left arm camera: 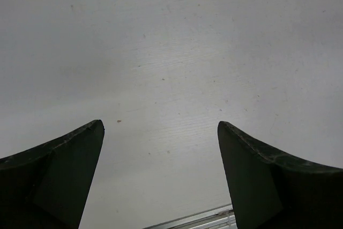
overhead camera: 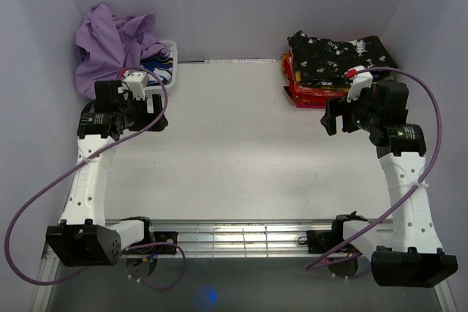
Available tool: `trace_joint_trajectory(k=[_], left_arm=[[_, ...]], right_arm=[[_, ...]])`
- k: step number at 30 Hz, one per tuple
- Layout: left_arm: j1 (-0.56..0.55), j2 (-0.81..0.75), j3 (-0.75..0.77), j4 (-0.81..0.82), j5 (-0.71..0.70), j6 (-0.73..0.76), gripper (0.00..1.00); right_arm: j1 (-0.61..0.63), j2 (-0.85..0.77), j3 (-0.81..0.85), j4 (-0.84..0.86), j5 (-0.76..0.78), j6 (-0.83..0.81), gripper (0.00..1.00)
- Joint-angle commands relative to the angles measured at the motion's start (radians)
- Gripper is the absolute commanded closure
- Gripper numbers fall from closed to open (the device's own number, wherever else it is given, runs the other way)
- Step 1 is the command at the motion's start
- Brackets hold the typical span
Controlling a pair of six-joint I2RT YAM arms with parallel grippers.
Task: Fold and stack the trousers
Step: Grab the trousers from the pile
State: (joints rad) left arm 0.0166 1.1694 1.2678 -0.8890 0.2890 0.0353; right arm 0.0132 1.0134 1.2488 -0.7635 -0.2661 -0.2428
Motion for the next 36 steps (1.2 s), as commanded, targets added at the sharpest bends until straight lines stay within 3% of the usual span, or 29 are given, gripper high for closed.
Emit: trace_joint_trajectory(k=[1, 5, 9, 13, 17, 33, 36], left_arm=[[0.000, 0.047, 0.076, 0.042, -0.139, -0.025, 0.02], [0.017, 0.223, 0.246, 0.059, -0.333, -0.014, 0.02], [0.057, 0.384, 0.385, 0.147, -0.382, 0.012, 0.02], [0.088, 0.585, 0.667, 0.163, -0.373, 0.017, 0.02], [0.124, 0.771, 0.807, 0.249, -0.380, 0.037, 0.02], [0.154, 1.170, 0.867, 0.945, -0.467, 0.216, 0.02], [0.161, 1.237, 0.874, 1.044, -0.426, 0.232, 0.02]], right_arm=[[-0.001, 0.019, 0.018, 0.026, -0.025, 0.019, 0.10], [0.001, 0.043, 0.034, 0.026, -0.021, 0.019, 0.10], [0.001, 0.054, 0.037, 0.043, -0.022, 0.016, 0.10], [0.001, 0.063, 0.035, 0.046, -0.024, 0.017, 0.10], [0.001, 0.082, 0.044, 0.049, -0.033, 0.023, 0.10], [0.001, 0.149, 0.051, 0.052, 0.036, -0.003, 0.10], [-0.001, 0.160, 0.051, 0.047, 0.047, -0.010, 0.10]])
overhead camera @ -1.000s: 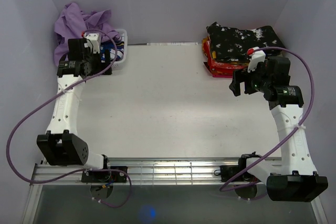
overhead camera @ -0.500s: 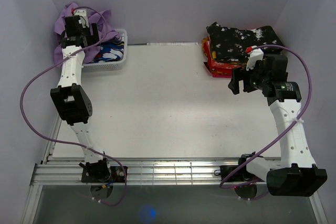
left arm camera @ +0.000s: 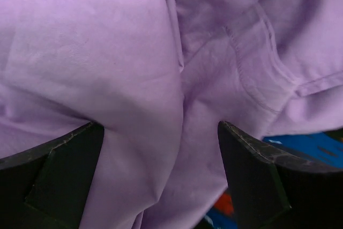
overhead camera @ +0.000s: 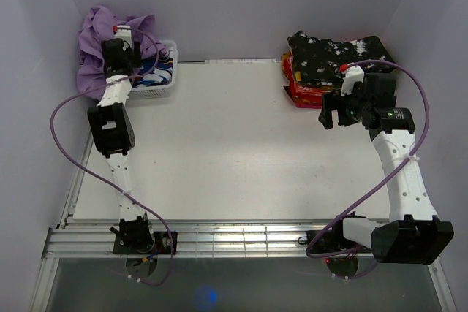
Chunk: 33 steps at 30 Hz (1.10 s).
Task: Fold and stack the trousers
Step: Grab the trousers from the pile
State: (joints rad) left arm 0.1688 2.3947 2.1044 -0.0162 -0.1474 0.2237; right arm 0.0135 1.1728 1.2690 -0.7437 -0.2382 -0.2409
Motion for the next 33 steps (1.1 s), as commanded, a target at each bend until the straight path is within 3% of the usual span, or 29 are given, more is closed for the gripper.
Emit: trace_joint_trajectory(k=[1, 4, 7, 11, 18, 23, 33], left_arm=[[0.009, 0.030, 0.054, 0.212, 0.022, 0.054, 0.02], [0.012, 0.124, 0.115, 0.277, 0.003, 0.077, 0.03], [0.028, 0.196, 0.218, 0.291, 0.037, 0.034, 0.17], [0.049, 0.195, 0.218, 0.393, 0.026, -0.030, 0.56], [0.051, 0.072, 0.191, 0.486, 0.086, -0.075, 1.00], [0.054, -0.193, 0.007, 0.492, 0.146, -0.179, 1.00], [0.055, -0.699, -0.331, 0.467, 0.479, -0.418, 1.00]], right_arm=[[0.000, 0.005, 0.030, 0.024, 0.026, -0.014, 0.10], [-0.001, 0.019, 0.036, 0.017, 0.033, -0.024, 0.10], [0.000, 0.034, 0.044, 0.017, 0.039, -0.028, 0.10], [-0.001, 0.051, 0.059, 0.021, 0.039, -0.029, 0.10], [0.000, 0.054, 0.064, 0.032, 0.005, -0.012, 0.10], [0.000, 0.048, 0.073, 0.032, -0.038, 0.011, 0.10], [0.000, -0.012, 0.046, 0.101, -0.105, -0.006, 0.10]])
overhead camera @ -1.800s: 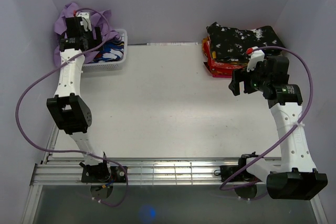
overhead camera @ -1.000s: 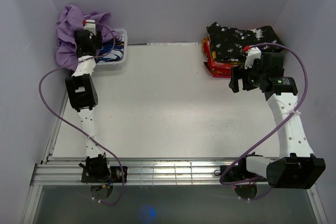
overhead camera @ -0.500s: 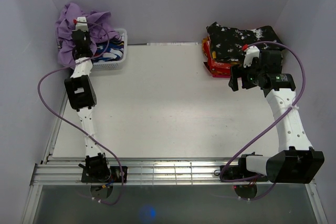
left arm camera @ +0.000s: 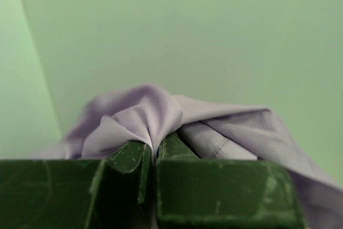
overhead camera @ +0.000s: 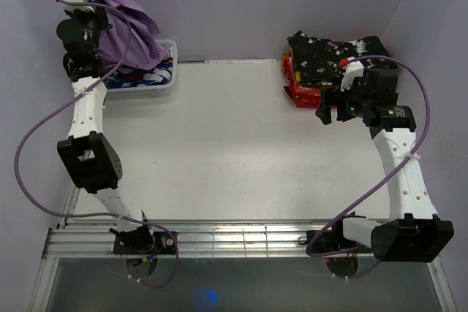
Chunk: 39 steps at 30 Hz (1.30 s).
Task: Fold and stack the trousers
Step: Grab the trousers from the pile, then move the trousers to the center of the board
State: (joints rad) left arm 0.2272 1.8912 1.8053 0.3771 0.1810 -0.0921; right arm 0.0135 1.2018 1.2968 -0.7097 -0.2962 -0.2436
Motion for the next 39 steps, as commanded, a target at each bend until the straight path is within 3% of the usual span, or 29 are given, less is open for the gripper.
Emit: trace_joint_trajectory(k=[1, 9, 19, 22, 25, 29, 36, 39], left_arm=[[-0.003, -0.220, -0.043, 0.066, 0.191, -0.144, 1.00], [-0.005, -0.385, 0.033, 0.023, 0.406, -0.452, 1.00], [-0.017, -0.253, 0.376, 0.023, 0.498, -0.932, 1.00], [-0.067, -0.245, 0.401, 0.008, 0.491, -0.953, 1.00], [-0.104, -0.247, 0.414, 0.009, 0.485, -0.949, 1.00], [-0.141, -0.208, 0.520, 0.006, 0.469, -0.937, 1.00], [-0.181, -0.207, 0.572, 0.003, 0.469, -0.916, 1.00], [-0.187, -0.222, 0.545, 0.003, 0.472, -0.916, 1.00]], right_arm=[[0.000, -0.047, 0.016, 0.073, -0.064, -0.003, 0.10], [0.000, -0.071, -0.007, 0.145, -0.132, 0.000, 0.10], [0.000, -0.125, -0.099, 0.222, -0.277, 0.015, 0.10], [0.000, -0.151, -0.152, 0.259, -0.361, 0.003, 0.10], [0.038, -0.191, -0.253, 0.413, -0.408, 0.035, 0.10], [0.213, -0.191, -0.344, 0.665, -0.357, 0.029, 0.10], [0.491, 0.034, -0.307, 1.086, -0.221, -0.020, 0.10], [0.565, 0.183, -0.228, 1.179, -0.198, -0.022, 0.10]])
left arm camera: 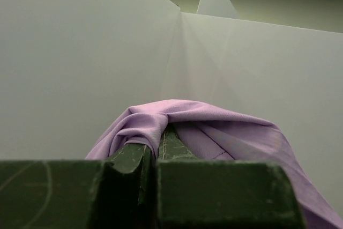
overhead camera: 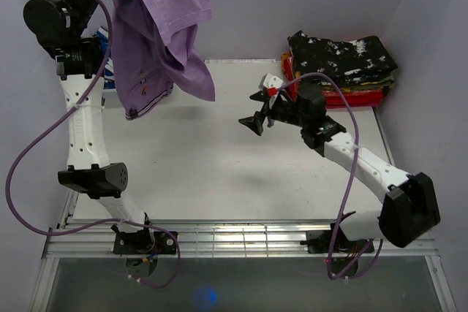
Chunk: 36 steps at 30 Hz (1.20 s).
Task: Fold and stack the trousers
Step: Move the trousers to the center of the board
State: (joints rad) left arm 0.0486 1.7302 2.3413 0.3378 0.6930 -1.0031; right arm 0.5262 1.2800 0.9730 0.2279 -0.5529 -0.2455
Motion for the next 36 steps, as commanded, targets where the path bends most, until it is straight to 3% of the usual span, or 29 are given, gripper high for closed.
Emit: trace_joint_trajectory(k=[1, 7, 9, 10, 13, 15, 20, 24, 32, 36], left_arm=[[-0.009, -0.064, -0.011, 0.043, -0.038, -0.008, 1.00], [-0.012, -0.127, -0.123, 0.040, -0.044, -0.025, 1.00], [-0.010, -0.141, -0.149, 0.035, -0.043, -0.017, 1.00], [-0.010, -0.153, -0.161, 0.027, -0.049, -0.002, 1.00], [-0.004, -0.187, -0.233, 0.000, -0.066, 0.011, 1.00], [-0.004, -0.199, -0.276, 0.004, -0.070, 0.014, 1.00], [-0.004, -0.160, -0.235, 0.012, -0.059, 0.023, 1.00], [-0.006, -0.143, -0.203, 0.010, -0.049, 0.020, 1.00], [-0.013, -0.184, -0.283, 0.001, -0.032, 0.049, 1.00], [-0.023, -0.201, -0.289, -0.002, -0.029, 0.060, 1.00]], right_arm=[[0.073, 0.146, 0.124, 0.286, 0.059, -0.014, 0.10], [0.152, 0.424, 0.330, 0.412, 0.073, 0.000, 0.10], [0.161, 0.496, 0.377, 0.419, 0.055, 0.009, 0.04], [0.167, 0.508, 0.404, 0.422, 0.044, 0.009, 0.02], [0.173, 0.507, 0.395, 0.430, -0.011, 0.034, 0.11], [0.178, 0.477, 0.368, 0.433, -0.076, 0.035, 0.11], [0.224, 0.414, 0.250, 0.465, -0.136, 0.029, 0.06], [0.233, 0.465, 0.246, 0.504, -0.011, 0.057, 0.02], [0.215, 0.524, 0.348, 0.502, 0.119, 0.080, 0.05], [0.209, 0.559, 0.371, 0.498, 0.257, 0.097, 0.07]])
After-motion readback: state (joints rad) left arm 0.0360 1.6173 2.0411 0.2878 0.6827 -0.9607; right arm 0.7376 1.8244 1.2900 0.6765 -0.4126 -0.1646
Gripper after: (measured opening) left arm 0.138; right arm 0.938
